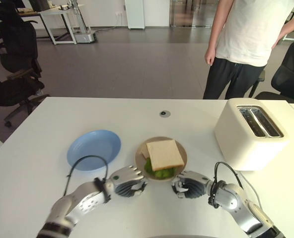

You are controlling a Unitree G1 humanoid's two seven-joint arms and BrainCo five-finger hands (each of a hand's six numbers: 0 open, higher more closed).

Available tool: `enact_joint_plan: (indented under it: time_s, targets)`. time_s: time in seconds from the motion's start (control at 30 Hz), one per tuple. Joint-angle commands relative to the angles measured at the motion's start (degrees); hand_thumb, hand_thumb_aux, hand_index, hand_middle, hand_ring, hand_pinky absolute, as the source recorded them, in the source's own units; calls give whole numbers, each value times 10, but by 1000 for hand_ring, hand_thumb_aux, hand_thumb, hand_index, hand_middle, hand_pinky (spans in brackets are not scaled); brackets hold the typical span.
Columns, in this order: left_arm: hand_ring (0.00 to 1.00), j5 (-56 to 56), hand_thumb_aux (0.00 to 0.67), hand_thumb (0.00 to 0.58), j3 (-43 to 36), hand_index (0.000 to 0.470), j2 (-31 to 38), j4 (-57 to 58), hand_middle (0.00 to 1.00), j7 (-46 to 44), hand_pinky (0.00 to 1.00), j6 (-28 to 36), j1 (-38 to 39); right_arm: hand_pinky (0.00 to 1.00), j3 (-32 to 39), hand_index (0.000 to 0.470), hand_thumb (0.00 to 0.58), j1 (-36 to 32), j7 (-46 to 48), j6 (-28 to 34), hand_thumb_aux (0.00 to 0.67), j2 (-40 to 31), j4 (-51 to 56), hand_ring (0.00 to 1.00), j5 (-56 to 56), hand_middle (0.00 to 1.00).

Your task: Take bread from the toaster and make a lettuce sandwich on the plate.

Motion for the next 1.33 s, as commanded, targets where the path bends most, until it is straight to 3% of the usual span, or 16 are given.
enact_joint_plan:
  time_s: [0.03, 0.23, 0.3, 0.37, 0.4, 0.43, 0.47, 0.5, 0.53, 0.57, 0.6, 0.63, 0.67, 0.7, 0.93, 1.33]
  targets:
    - [1000, 62, 670, 580, -66, 470, -47, 143, 1000, 47, 1000, 56, -89, 1000, -4, 470, 580, -61, -45, 31, 670, 34, 114, 1000, -19, 1000]
    - [1000, 69, 670, 580, -118, 470, -70, 258, 1000, 138, 1000, 87, -187, 988, -11, 470, 580, -135, -150, -47, 670, 68, 229, 988, 4, 988]
    - [1000, 43, 670, 580, -112, 470, -49, 204, 1000, 131, 1000, 85, -160, 980, -15, 429, 576, -129, -165, -77, 612, 65, 216, 980, 15, 980]
    - [1000, -4, 670, 580, -86, 470, -25, 80, 1000, 107, 1000, 92, -84, 922, -28, 324, 524, -103, -170, -105, 462, 54, 174, 922, 34, 922]
    - [1000, -43, 670, 580, -69, 470, -18, 3, 1000, 96, 1000, 98, -32, 922, -36, 238, 438, -86, -166, -122, 339, 44, 148, 922, 51, 922]
    - [1000, -93, 670, 580, -54, 470, -15, -72, 1000, 88, 1000, 101, 26, 894, -47, 61, 140, -66, -158, -142, 87, 33, 121, 894, 76, 894]
    - [1000, -149, 670, 580, -42, 470, -19, -130, 1000, 87, 1000, 101, 78, 808, -59, 0, 0, -44, -144, -163, 0, 23, 96, 808, 114, 808]
    - [980, -200, 570, 567, -35, 400, -26, -167, 980, 90, 980, 97, 116, 365, -70, 0, 0, -23, -132, -186, 0, 14, 76, 365, 155, 365]
    - [655, -259, 670, 580, -30, 470, -36, -190, 655, 91, 655, 93, 146, 173, -81, 0, 0, -4, -116, -199, 0, 10, 60, 173, 206, 173]
    - [137, -310, 670, 580, -26, 470, -46, -201, 137, 93, 137, 87, 168, 0, -92, 0, 0, 9, -102, -208, 0, 11, 50, 0, 254, 0]
    - [0, -357, 670, 580, -23, 470, -53, -205, 0, 89, 0, 82, 184, 0, -100, 0, 0, 16, -92, -212, 0, 13, 41, 0, 291, 0]
    - [0, -394, 565, 566, -20, 396, -57, -207, 0, 83, 0, 79, 194, 0, -106, 0, 0, 20, -81, -214, 0, 15, 35, 0, 322, 0]
    - [0, -424, 47, 79, -18, 33, -59, -209, 0, 74, 0, 78, 198, 0, -111, 0, 0, 25, -73, -217, 0, 18, 30, 0, 347, 0]
    - [0, -465, 0, 0, -16, 0, -62, -212, 0, 60, 0, 78, 196, 0, -120, 0, 0, 31, -65, -215, 0, 24, 27, 0, 380, 0]
    - [0, -632, 0, 0, 14, 0, -79, -221, 0, -15, 0, 87, 188, 0, -171, 0, 0, 28, -13, -184, 0, 48, 60, 0, 501, 0]
    - [0, -650, 0, 0, 45, 0, -116, -244, 0, -57, 0, 122, 196, 0, -205, 0, 0, 25, 66, -106, 0, 72, 35, 0, 582, 0]
